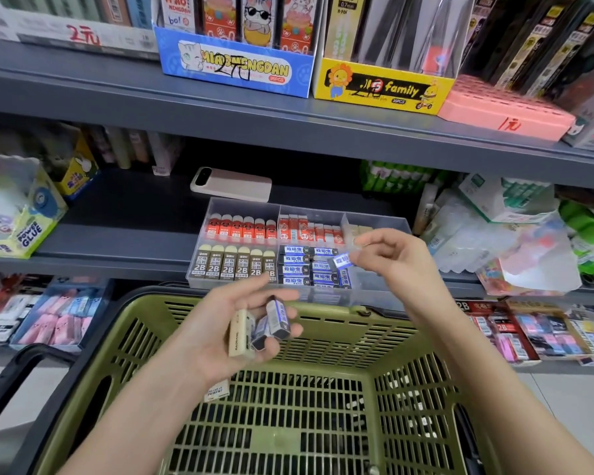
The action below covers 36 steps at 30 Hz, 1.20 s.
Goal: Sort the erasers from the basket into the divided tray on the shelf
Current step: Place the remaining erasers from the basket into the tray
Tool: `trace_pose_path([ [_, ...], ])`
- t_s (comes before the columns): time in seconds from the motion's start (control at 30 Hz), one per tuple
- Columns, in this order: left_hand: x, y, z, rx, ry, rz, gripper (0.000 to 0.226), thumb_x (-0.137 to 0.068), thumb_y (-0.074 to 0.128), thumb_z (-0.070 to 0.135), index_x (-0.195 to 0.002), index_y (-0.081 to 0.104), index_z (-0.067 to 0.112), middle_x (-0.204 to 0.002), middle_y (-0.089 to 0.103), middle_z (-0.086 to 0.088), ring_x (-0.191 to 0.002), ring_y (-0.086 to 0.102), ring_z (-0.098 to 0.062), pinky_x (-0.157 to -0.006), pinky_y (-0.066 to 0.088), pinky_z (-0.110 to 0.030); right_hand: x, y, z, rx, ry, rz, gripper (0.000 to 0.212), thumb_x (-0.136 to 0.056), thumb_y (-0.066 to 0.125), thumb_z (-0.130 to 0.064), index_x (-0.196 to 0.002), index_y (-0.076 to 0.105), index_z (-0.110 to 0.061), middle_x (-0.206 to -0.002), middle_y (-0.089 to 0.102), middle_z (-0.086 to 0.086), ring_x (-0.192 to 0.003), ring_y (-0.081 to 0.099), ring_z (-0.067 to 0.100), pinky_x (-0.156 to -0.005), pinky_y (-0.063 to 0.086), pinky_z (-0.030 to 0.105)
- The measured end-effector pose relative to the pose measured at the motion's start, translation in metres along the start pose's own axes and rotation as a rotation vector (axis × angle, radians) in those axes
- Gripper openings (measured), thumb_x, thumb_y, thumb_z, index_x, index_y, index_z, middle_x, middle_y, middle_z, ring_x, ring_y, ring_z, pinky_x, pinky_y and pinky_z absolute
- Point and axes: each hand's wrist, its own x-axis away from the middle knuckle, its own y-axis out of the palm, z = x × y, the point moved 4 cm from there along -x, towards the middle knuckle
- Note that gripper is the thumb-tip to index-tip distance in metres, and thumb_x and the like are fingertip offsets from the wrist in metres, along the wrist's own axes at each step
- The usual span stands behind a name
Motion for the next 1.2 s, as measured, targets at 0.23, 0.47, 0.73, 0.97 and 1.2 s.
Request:
trace_pose_path([
  [0.23, 0.002, -0.013, 0.001, 0.099, 0.034, 0.131, 0.021, -0.071, 0.065, 0.012, -0.083, 0.075, -0.002, -0.081, 0.072, -0.014, -0.055, 0.067, -0.024, -0.034, 0.043, -0.016, -0.003, 0.017, 0.03, 0.404, -0.074, 0.038, 0.008, -0.076, 0.074, -0.028, -0.077, 0.066, -0.028, -0.07, 0.066, -0.012, -0.071, 0.057, -0.002, -0.067, 0.043, 0.012],
  [0.47, 0.003, -0.009, 0.001, 0.157, 0.002, 0.1, 0.022, -0.065, 0.074, 0.024, -0.078, 0.078, 0.006, -0.085, 0.073, -0.01, -0.062, 0.068, -0.022, -0.032, 0.042, -0.017, 0.0, 0.017, 0.026, 0.824, -0.318, 0.013, 0.018, -0.08, 0.067, -0.043, -0.08, 0.075, -0.027, -0.085, 0.056, -0.014, -0.089, 0.045, 0.015, -0.079, 0.032, 0.036],
  [0.73, 0.001, 0.005, -0.002, 0.196, -0.012, 0.092, 0.02, -0.055, 0.076, 0.02, -0.073, 0.078, 0.011, -0.067, 0.066, -0.009, -0.049, 0.058, -0.014, -0.032, 0.039, -0.014, 0.025, 0.028, -0.005, 0.769, -0.48, 0.035, 0.029, -0.088, 0.052, -0.045, -0.085, 0.074, -0.027, -0.094, 0.065, -0.011, -0.094, 0.053, 0.014, -0.08, 0.031, 0.031],
  [0.97, 0.0, 0.01, -0.001, 0.123, 0.101, 0.078, 0.028, -0.048, 0.079, 0.014, -0.076, 0.079, 0.015, -0.074, 0.072, -0.009, -0.054, 0.065, -0.013, -0.033, 0.04, -0.016, 0.053, 0.05, -0.021, 0.214, -0.158, -0.126, 0.014, -0.078, 0.068, -0.039, -0.077, 0.071, -0.026, -0.071, 0.068, -0.011, -0.064, 0.054, 0.001, -0.061, 0.043, 0.015],
  [1.2, -0.003, 0.02, 0.0, 0.104, 0.133, 0.069, 0.025, -0.054, 0.076, 0.012, -0.079, 0.078, 0.014, -0.077, 0.074, -0.009, -0.058, 0.067, -0.014, -0.035, 0.042, -0.016, 0.044, 0.042, -0.015, 0.094, -0.049, -0.214, 0.009, -0.079, 0.072, -0.025, -0.088, 0.072, -0.026, -0.077, 0.071, -0.007, -0.072, 0.061, 0.005, -0.068, 0.046, 0.014],
])
